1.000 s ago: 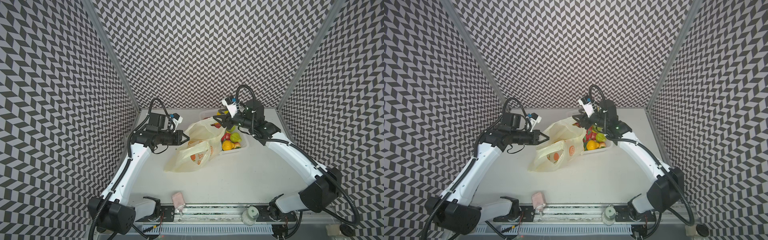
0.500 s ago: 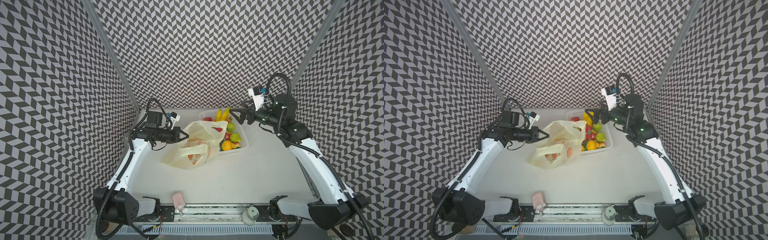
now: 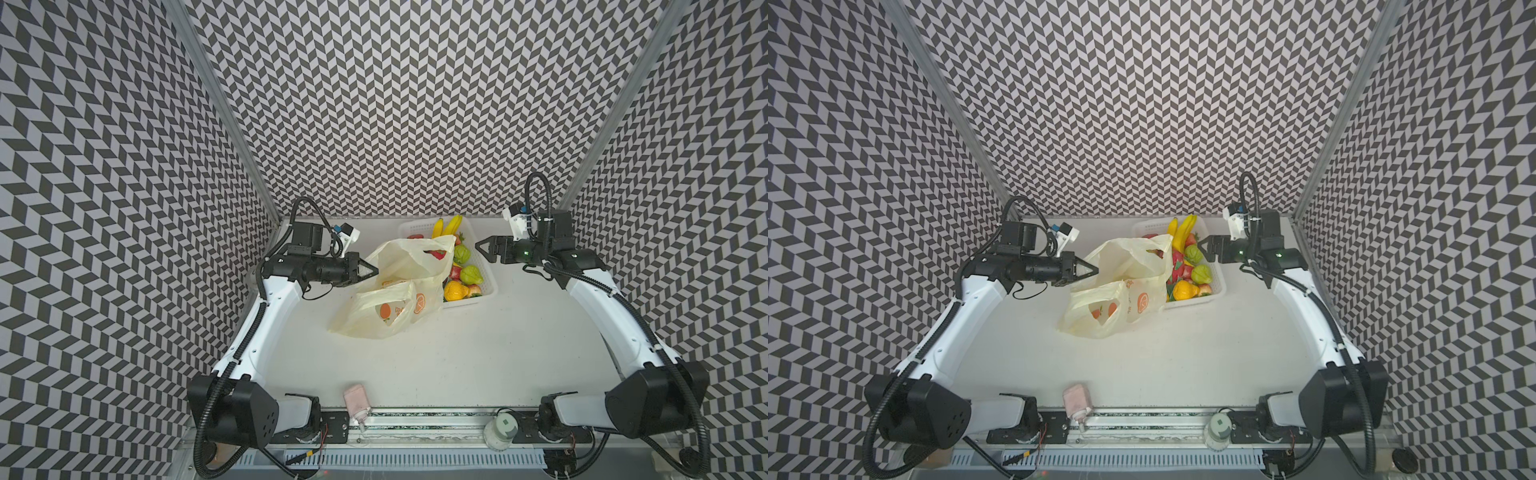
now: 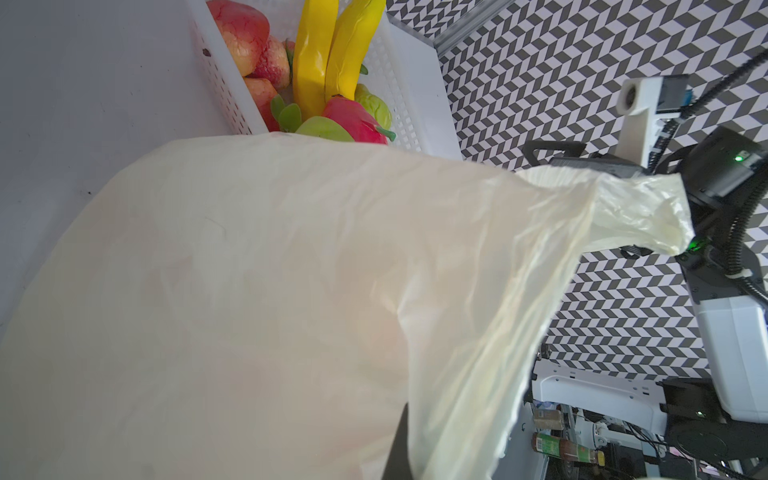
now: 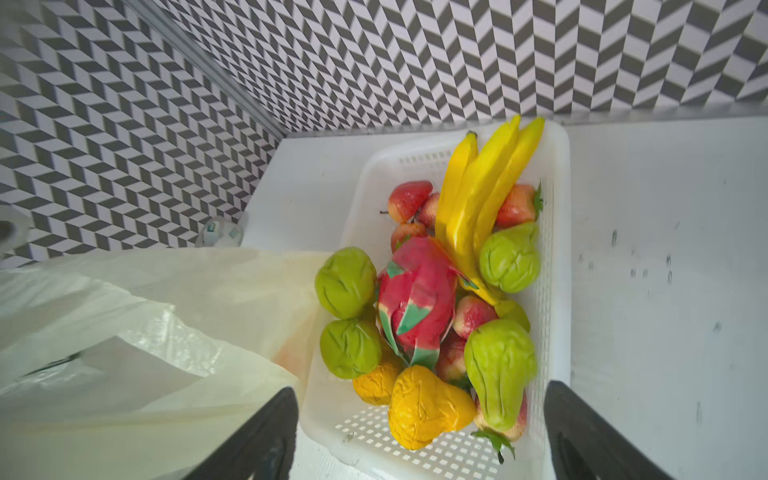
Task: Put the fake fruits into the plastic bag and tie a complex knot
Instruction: 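Move the right gripper over the fruit basket and lower it toward the fruits, then grasp the green chayote in the basket with the right gripper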
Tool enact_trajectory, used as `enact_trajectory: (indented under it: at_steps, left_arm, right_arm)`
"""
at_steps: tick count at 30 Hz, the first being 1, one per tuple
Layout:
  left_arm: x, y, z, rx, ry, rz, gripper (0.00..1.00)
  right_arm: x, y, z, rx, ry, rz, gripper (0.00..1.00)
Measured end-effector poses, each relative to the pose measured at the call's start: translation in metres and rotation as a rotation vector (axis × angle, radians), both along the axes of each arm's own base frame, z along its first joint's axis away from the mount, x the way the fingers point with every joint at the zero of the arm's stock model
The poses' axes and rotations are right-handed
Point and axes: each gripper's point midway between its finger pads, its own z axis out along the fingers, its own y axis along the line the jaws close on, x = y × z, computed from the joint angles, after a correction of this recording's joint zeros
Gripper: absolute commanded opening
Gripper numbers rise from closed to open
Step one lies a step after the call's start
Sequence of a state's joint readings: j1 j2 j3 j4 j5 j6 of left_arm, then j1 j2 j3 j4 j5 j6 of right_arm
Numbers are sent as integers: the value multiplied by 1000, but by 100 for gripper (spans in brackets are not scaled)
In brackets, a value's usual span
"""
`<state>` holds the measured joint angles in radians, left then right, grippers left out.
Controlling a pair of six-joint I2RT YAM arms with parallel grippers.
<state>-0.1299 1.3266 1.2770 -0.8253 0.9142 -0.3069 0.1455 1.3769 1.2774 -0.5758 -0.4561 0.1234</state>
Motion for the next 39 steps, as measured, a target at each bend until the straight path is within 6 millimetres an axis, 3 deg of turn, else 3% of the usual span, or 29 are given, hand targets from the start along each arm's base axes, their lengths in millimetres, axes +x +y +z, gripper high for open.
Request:
enact_trajectory:
  at_steps: [6,14,20,30,36,39]
  left_arm:
    - [-1,-1,2,-15,2,-10,0]
    - [0,-2,6,-20,-7,-13,0]
    - [1,-1,7,-21,-12,-11,0]
    - [1,-1,8,-23,-13,-8,0]
    - [0,-1,9,-23,-17,-7,0]
    - [0,-1,9,-23,-17,-7,0]
  right_arm:
    - [-3,2,-32,-72,84,-11,82]
    - [2,9,-100,-208,285,-6,69]
    - [1,6,-139,-276,392,-12,69]
    - [2,10,-157,-308,426,-1,58]
    - [4,10,-165,-316,443,0,37]
    - [5,10,-165,-317,441,-2,31]
